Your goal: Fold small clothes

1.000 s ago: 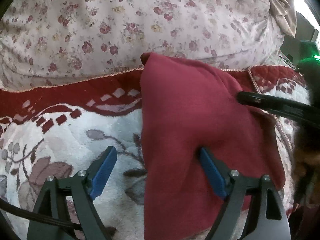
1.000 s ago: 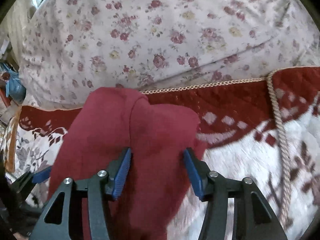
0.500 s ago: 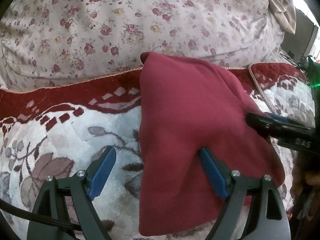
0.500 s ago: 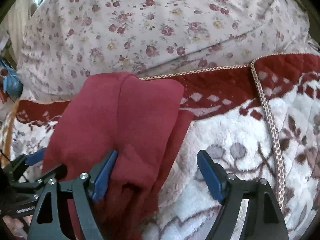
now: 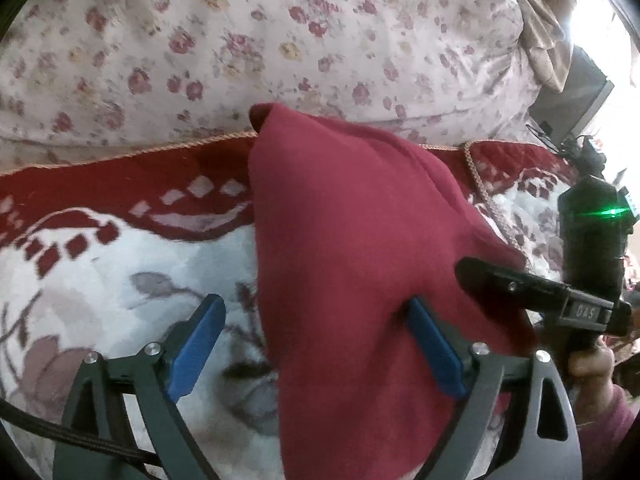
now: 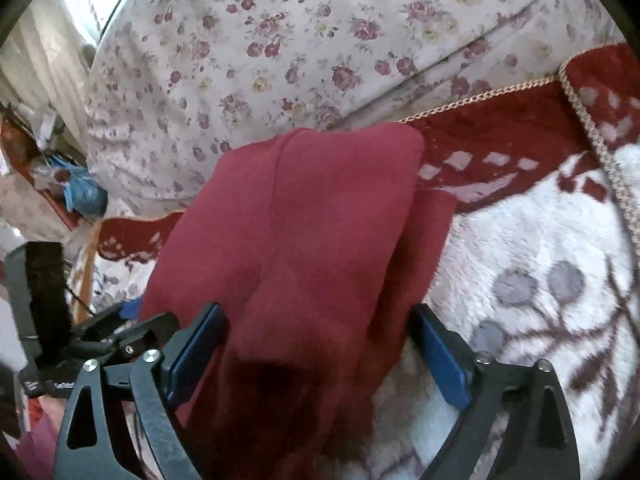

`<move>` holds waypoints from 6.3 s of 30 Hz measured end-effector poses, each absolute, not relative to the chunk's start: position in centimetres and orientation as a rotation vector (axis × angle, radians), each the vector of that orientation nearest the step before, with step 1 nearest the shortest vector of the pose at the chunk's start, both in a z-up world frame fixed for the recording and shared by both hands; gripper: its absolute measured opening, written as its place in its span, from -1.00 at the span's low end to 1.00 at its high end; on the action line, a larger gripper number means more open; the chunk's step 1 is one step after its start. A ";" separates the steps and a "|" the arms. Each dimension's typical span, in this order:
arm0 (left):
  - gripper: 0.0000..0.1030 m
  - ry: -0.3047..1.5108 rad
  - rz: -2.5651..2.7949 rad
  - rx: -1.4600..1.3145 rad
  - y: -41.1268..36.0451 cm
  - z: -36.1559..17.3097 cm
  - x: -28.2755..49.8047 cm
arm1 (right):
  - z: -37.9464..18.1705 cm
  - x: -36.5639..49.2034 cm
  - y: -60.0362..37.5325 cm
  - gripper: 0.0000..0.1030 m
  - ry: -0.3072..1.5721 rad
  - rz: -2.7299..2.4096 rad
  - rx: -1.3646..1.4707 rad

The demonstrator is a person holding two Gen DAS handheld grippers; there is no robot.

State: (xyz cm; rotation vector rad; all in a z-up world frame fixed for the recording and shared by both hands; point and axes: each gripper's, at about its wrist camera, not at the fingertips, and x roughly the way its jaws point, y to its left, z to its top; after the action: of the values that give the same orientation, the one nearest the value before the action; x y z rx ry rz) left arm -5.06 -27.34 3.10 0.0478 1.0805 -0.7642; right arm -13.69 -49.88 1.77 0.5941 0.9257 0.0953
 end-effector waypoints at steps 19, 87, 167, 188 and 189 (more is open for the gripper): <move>-0.07 1.127 -0.911 -0.042 -27.0 4.6 -5.1 | 4.1 -12.5 -49.5 0.07 0.841 0.122 0.574; 0.57 0.850 -0.357 0.167 -12.0 11.5 -20.4 | 8.3 -24.7 -32.4 0.24 0.931 0.099 0.086; 0.83 0.790 -0.222 0.107 -9.8 12.5 -19.8 | 10.2 -24.7 -30.1 0.87 0.882 -0.062 0.129; 0.83 0.816 -0.241 0.128 -10.6 11.3 -18.6 | 9.0 -23.4 -30.3 0.87 0.919 -0.061 0.137; 0.83 0.816 -0.243 0.130 -10.7 11.3 -18.6 | 9.0 -23.3 -30.3 0.87 0.920 -0.061 0.137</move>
State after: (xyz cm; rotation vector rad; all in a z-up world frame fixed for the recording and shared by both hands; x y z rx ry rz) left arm -18.60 -10.68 11.30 0.1302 0.8157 -0.2429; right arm -23.33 -30.28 8.97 0.1375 0.9204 -0.0608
